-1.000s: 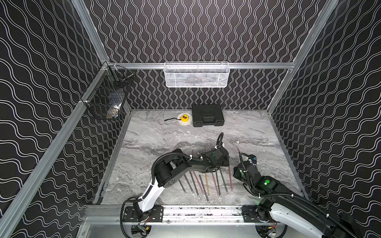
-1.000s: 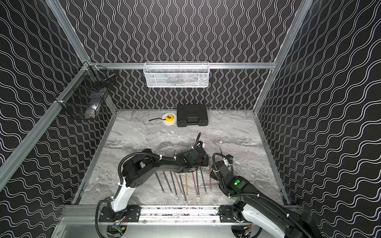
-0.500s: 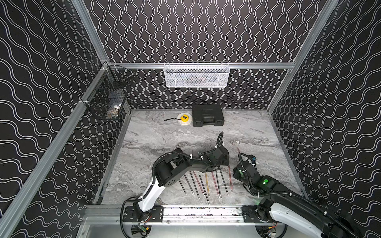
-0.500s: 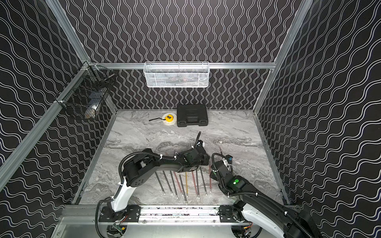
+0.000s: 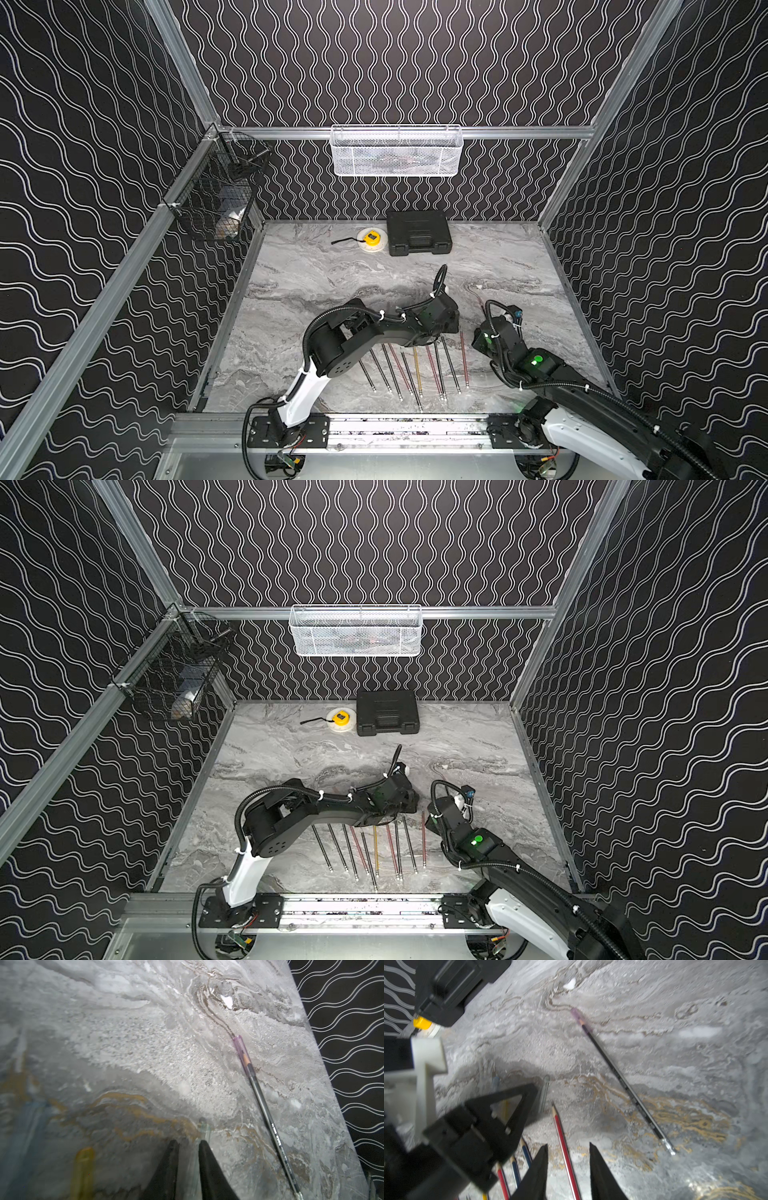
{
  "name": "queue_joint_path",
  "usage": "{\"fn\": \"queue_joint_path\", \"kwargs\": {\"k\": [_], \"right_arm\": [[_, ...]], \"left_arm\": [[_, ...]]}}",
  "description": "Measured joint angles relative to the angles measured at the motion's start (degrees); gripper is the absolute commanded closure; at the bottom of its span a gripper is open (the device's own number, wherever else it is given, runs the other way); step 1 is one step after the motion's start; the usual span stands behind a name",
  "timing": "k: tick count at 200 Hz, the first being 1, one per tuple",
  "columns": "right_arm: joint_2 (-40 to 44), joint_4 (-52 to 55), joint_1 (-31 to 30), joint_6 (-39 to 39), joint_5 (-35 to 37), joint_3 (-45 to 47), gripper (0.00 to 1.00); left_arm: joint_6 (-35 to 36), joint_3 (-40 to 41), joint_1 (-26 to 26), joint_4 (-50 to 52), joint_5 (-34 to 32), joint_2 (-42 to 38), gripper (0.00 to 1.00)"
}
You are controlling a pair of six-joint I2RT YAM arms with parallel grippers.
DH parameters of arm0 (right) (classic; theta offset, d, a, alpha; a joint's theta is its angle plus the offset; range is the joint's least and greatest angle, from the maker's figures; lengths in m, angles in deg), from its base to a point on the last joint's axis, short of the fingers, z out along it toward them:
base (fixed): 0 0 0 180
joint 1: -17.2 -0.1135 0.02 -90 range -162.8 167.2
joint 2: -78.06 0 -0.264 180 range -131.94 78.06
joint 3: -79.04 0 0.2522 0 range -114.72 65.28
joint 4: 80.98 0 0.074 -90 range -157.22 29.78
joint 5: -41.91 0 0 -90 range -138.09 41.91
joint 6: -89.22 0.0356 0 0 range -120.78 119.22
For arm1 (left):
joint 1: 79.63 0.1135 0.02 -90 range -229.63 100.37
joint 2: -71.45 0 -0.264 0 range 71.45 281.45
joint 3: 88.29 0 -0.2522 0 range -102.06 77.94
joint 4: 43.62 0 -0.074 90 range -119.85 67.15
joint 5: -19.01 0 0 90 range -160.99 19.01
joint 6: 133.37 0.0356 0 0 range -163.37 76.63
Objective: Remove the protective cover of the pencils
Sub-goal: Place the protective sleeve at the center of the board, then pick up the pencil from the center of the board.
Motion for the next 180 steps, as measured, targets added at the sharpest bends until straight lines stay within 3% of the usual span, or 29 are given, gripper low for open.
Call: {"fn": "queue_joint_path", "kwargs": {"k": [40, 58, 69, 86, 142, 168, 180], "right_arm": [[-2.5, 0.3, 6.6, -0.1, -1.5, -2.6, 0.59], [-1.8, 1.7, 8.8, -0.5, -2.6, -4.1, 0.53], [-1.3, 3.0, 10.5, -1.4, -3.1, -5.4, 0.53], [-1.1, 5.1, 12.7, -2.0, -3.4, -7.8, 0.40], [-7.0, 9.0, 15.9, -8.2, -5.4, -9.7, 0.38], [-9.2, 8.6, 17.4, -9.2, -7.1, -8.0, 0.37], [-10.6, 8.0, 17.9, -10.1, -8.0, -8.0, 0.36]], "left_arm": [[1.4, 2.1, 0.0, 5.4, 0.4, -7.7, 0.66], [2.2, 2.9, 0.0, 7.6, 1.1, -13.1, 0.61], [2.7, 4.2, 0.0, 9.7, 1.9, -17.8, 0.58], [2.7, 7.1, 0.0, 11.5, 3.2, -26.3, 0.48], [-0.7, 18.6, 0.2, 18.2, 4.9, -49.8, 0.35], [2.2, 19.1, 0.2, 22.9, 0.7, -54.2, 0.36], [5.4, 21.2, 0.2, 22.6, -3.4, -55.5, 0.33]]}}
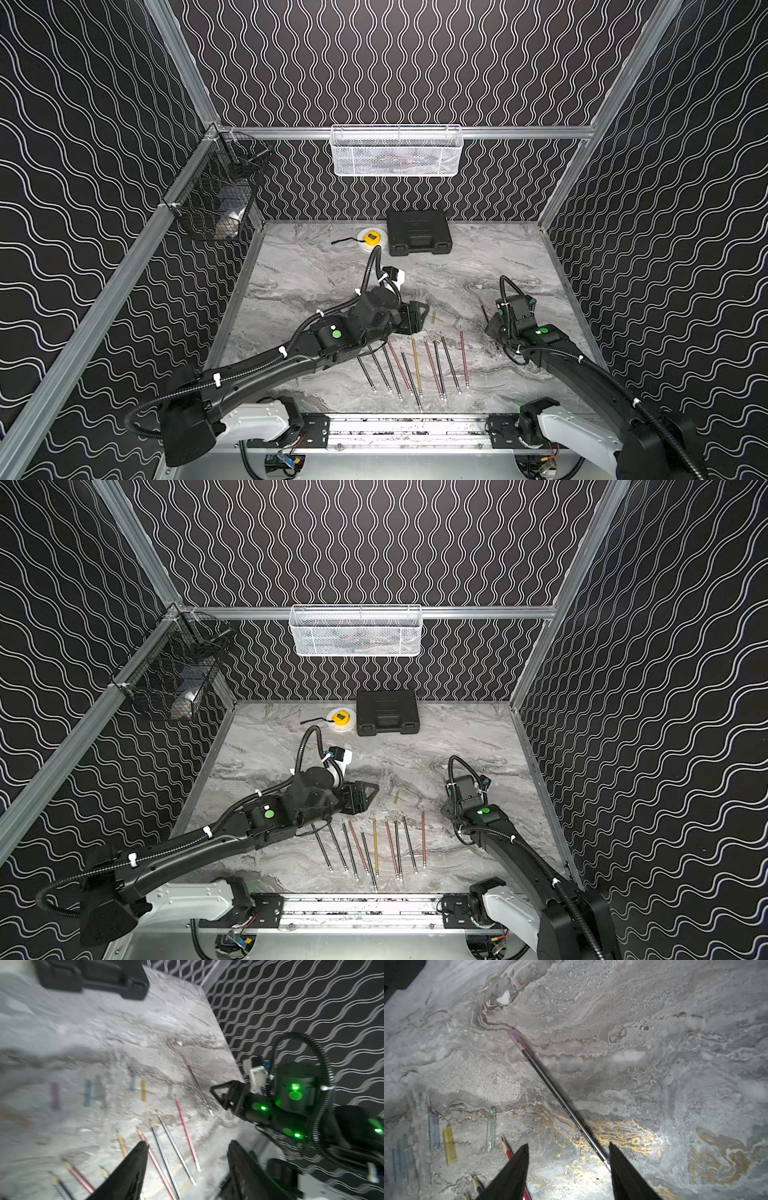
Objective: Remove the protective cover of the pencils
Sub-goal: Pick up the pencil from the center of the board.
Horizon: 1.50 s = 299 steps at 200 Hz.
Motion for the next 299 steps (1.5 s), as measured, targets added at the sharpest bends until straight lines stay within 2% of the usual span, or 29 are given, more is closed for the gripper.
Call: {"fn": "queue_joint_path", "kwargs": {"k": [23, 57, 100, 124, 162, 195, 207, 228, 243, 299], "right_arm": [[-4.1, -2.2, 1.1, -0.1, -2.6, -0.3, 0.36], [-8.8, -5.4, 2.1, -0.1, -5.8, -0.5, 0.36], [-8.8, -7.5, 2.3, 1.3, -7.8, 2.6, 0.36], [-8.0, -8.3, 2.3, 1.7, -8.5, 4.3, 0.40], [-13.5, -9.4, 0.9, 0.9, -10.3, 1.0, 0.43], [-17.9, -11.5, -2.1, 0.7, -8.1, -1.5, 0.45], [-18.8, -11.4, -3.8, 0.8, -6.8, -2.3, 0.45], [-20.6, -9.4, -7.7, 1.7, -3.3, -3.9, 0.46], [-22.0, -8.3, -9.8, 2.0, -0.5, -4.8, 0.47], [-25.1, -6.4, -12.1, 2.8, 4.7, -6.6, 0.70]], "left_arm": [[4.0, 2.7, 0.7, 1.5, -4.8, 0.0, 0.37], [7.6, 1.1, 0.4, 0.4, -4.8, 1.8, 0.34], [7.6, 0.0, 0.4, 2.9, -4.5, 1.5, 0.34], [7.5, 0.6, 0.4, 3.8, -4.6, -1.6, 0.31], [6.5, 0.9, 0.4, 4.7, -5.6, -4.3, 0.31], [4.7, 2.2, 0.5, 3.1, -7.8, -4.1, 0.32], [4.7, 5.2, 0.5, 0.7, -8.5, -4.5, 0.26], [5.7, 7.5, 0.9, 0.1, -9.6, -4.9, 0.32], [8.0, 6.2, 1.0, -0.3, -10.9, -4.9, 0.30], [10.4, 5.2, 1.0, -0.5, -13.0, -2.9, 0.31]]}}
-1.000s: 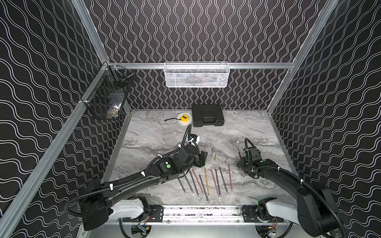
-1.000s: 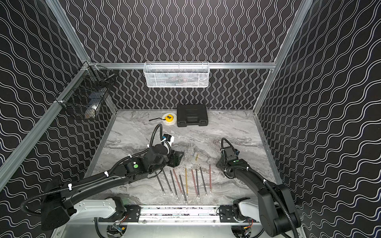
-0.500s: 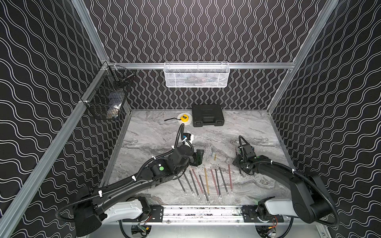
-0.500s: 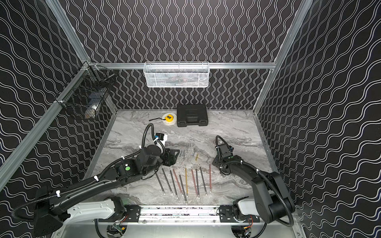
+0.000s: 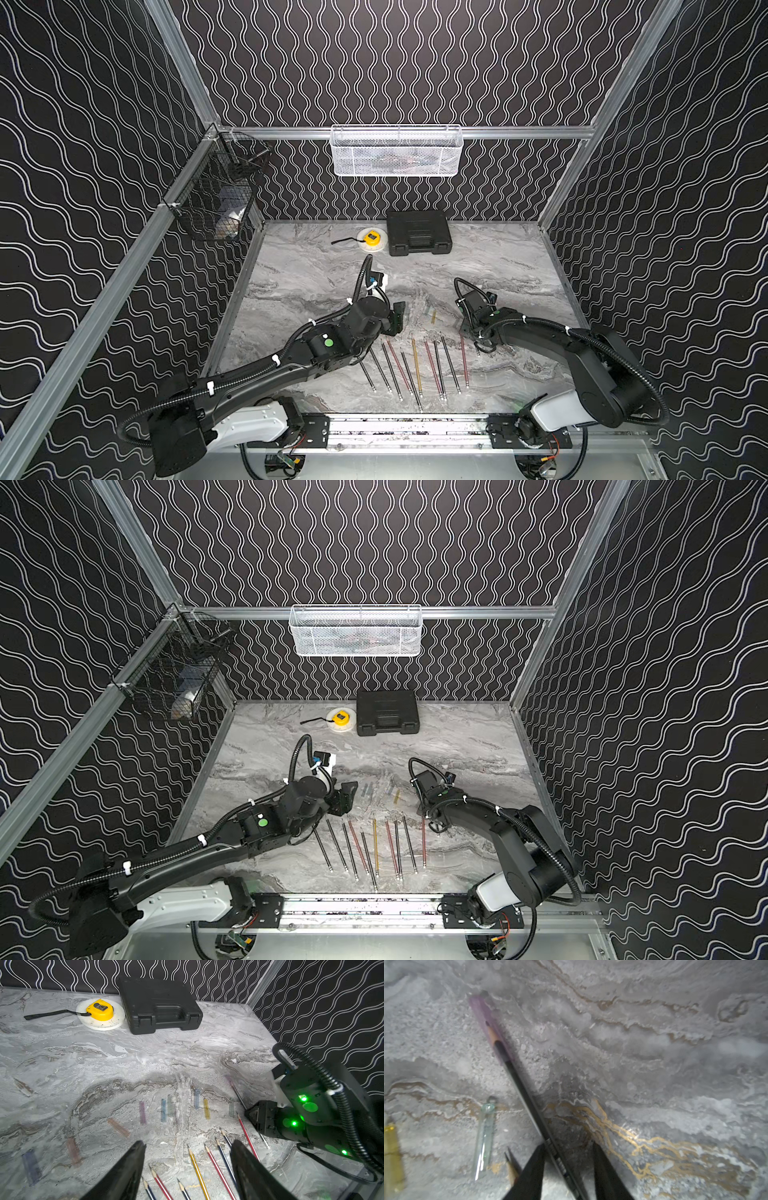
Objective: Remove the protective cover of the pencils
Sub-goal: Pick up the pencil from the center of the board.
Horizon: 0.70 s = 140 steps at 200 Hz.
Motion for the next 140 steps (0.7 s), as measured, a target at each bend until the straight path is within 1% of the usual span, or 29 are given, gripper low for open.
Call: {"fn": "queue_joint_path", "kwargs": {"k": [42, 56, 73, 88, 102, 111, 140], "right_arm": [[-0.8, -1.8, -0.3, 0.2, 1.2, 0.5, 0.77], [-0.9, -2.4, -0.3, 0.2, 1.3, 0.6, 0.78], [-1.0, -3.8, -0.3, 0.2, 1.2, 0.9, 0.77], [-1.9, -5.9, -0.3, 0.1, 1.1, 0.9, 0.70], [-3.3, -7.8, -0.4, -0.3, 1.1, 0.3, 0.70], [-4.0, -8.8, -0.4, -0.4, 1.2, 0.0, 0.72], [-5.6, -12.9, -0.4, -0.7, 1.2, -0.2, 0.85]], "left_arm": [[0.2, -0.4, 0.0, 0.0, 0.5, 1.2, 0.31], [0.3, -0.5, 0.0, 0.0, 0.8, 1.2, 0.31], [0.3, -0.5, 0.0, 0.0, 1.2, 1.1, 0.30], [0.3, -0.5, 0.0, 0.0, 1.3, 0.8, 0.30], [0.4, -0.5, 0.0, 0.0, 1.4, 0.7, 0.30], [0.4, -0.5, 0.0, 0.0, 1.4, 0.5, 0.30], [0.4, -0.5, 0.0, 0.0, 1.6, 0.5, 0.30]]}}
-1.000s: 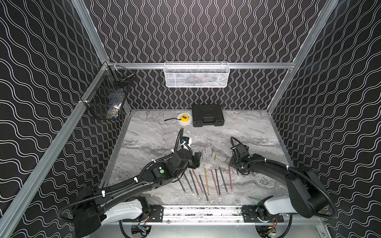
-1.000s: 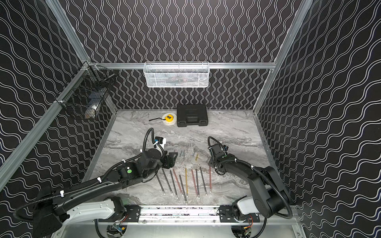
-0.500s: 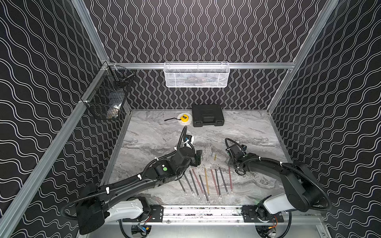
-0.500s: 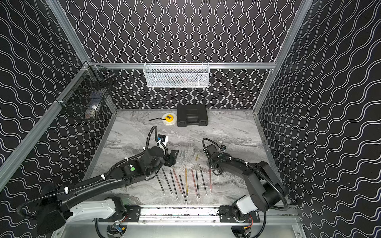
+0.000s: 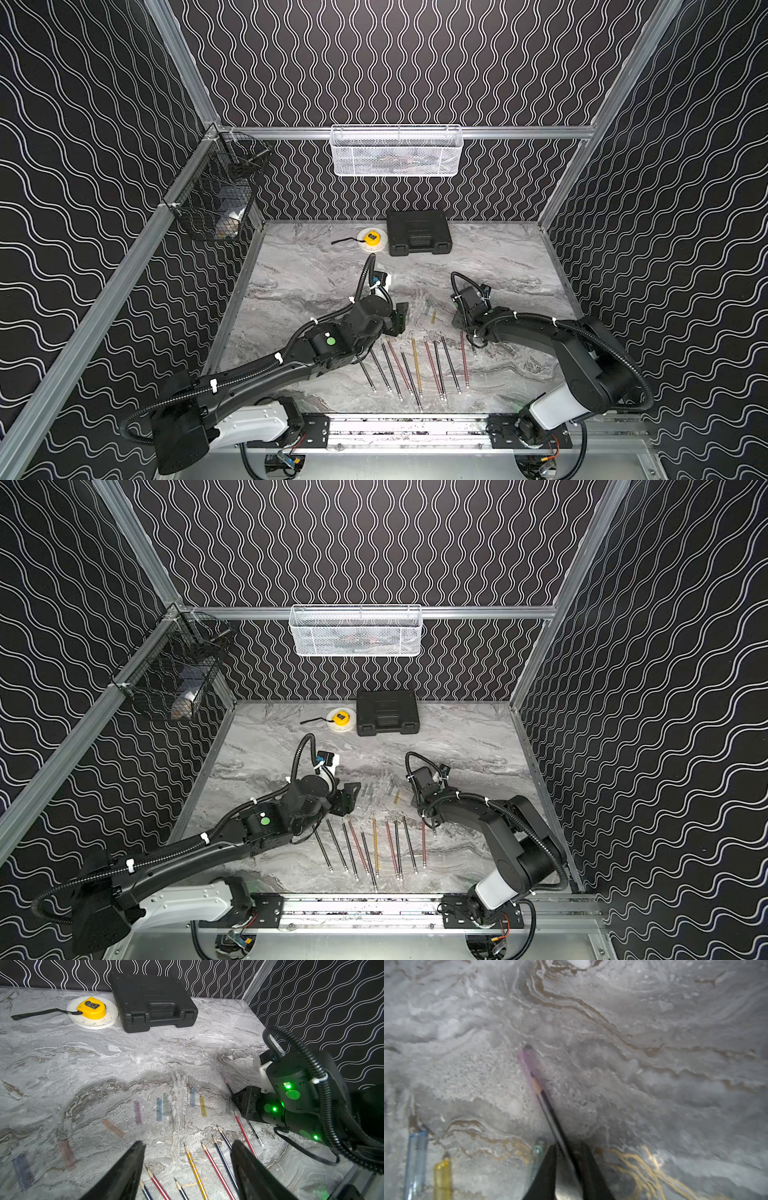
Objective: Remove the protective cover of the pencils
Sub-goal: Pick up the pencil from the center of the board.
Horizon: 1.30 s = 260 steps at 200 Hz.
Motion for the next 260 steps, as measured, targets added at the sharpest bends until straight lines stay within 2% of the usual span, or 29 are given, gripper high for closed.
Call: {"fn": "queue_joint_path", "kwargs": {"k": [24, 103, 133, 154, 195, 227, 260], "right_arm": [[-0.7, -2.4, 0.0, 0.0, -0.6, 0.0, 0.93], [1.7, -2.3, 0.0, 0.0, -3.0, 0.9, 0.96], [4.1, 3.1, 0.0, -0.5, -4.7, 0.6, 0.99], [8.9, 8.0, 0.0, -0.6, -5.8, 1.8, 1.00], [23.6, 11.3, -1.9, -0.7, -6.2, 5.1, 1.00], [34.9, 9.1, -4.9, -2.2, -7.8, 11.2, 1.00], [43.4, 3.3, -6.4, -4.5, -13.7, 17.2, 1.00]], "left_arm": [[0.0, 0.0, 0.0, 0.0, 0.2, 0.0, 0.30], [0.0, -0.6, 0.0, 0.0, 1.3, 1.5, 0.30], [0.0, -0.6, 0.0, 0.0, 1.5, 1.7, 0.30], [0.0, -0.6, 0.0, 0.0, 1.7, 1.7, 0.30], [-0.1, -0.4, 0.0, -0.5, 2.9, 1.2, 0.29], [-0.1, 1.2, 0.0, -3.6, 6.2, 1.0, 0.29], [-0.1, 2.2, 0.0, -7.0, 10.8, 1.1, 0.29]]}}
